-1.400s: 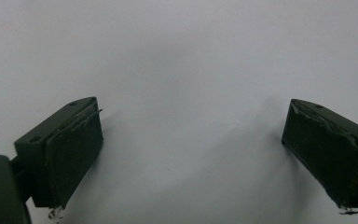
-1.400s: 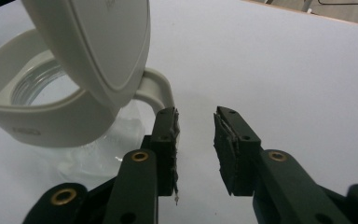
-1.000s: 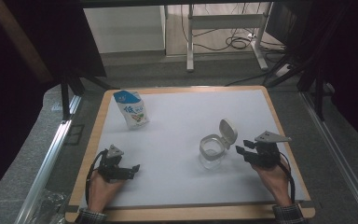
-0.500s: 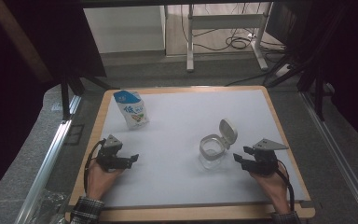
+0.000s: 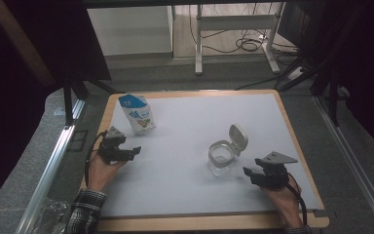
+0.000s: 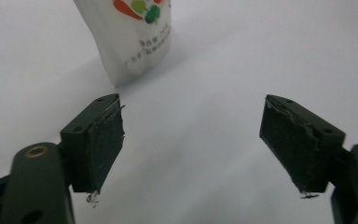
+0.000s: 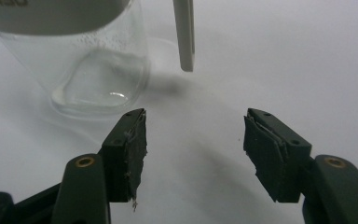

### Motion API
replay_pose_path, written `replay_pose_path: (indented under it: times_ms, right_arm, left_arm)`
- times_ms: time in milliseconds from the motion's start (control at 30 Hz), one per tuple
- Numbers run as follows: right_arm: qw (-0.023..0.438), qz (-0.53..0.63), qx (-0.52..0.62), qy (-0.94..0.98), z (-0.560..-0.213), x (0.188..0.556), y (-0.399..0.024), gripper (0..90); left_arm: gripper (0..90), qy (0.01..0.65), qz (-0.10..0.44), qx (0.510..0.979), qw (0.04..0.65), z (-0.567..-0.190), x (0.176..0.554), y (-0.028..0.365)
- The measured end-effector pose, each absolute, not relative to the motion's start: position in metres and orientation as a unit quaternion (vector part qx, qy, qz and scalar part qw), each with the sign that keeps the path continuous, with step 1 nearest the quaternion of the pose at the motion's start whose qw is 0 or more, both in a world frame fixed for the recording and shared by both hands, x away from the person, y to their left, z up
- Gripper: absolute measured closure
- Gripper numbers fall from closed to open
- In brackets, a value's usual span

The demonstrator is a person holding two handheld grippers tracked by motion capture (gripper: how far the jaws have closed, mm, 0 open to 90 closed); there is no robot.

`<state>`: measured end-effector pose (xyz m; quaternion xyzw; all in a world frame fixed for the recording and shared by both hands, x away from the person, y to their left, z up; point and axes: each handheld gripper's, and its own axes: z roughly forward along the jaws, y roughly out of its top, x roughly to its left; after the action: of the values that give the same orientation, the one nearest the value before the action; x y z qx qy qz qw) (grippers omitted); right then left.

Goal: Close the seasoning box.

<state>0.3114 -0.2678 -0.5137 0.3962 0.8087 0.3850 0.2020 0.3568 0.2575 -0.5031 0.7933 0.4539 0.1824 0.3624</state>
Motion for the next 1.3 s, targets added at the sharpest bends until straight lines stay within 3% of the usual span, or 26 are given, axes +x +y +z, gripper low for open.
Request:
replay_pose_path:
  times_ms: [500,1300]
  right_arm:
    - [0.194,0.382,0.396,0.812,-0.522,0.310,-0.267,39.0]
    - [0.193,0.362,0.394,0.823,-0.530,0.309,-0.264,38.4]
  left_arm:
    - [37.7,0.458,0.174,0.789,0.372,-0.490,0.396,0.274]
    - [42.9,0.437,0.195,0.795,0.373,-0.464,0.443,0.277]
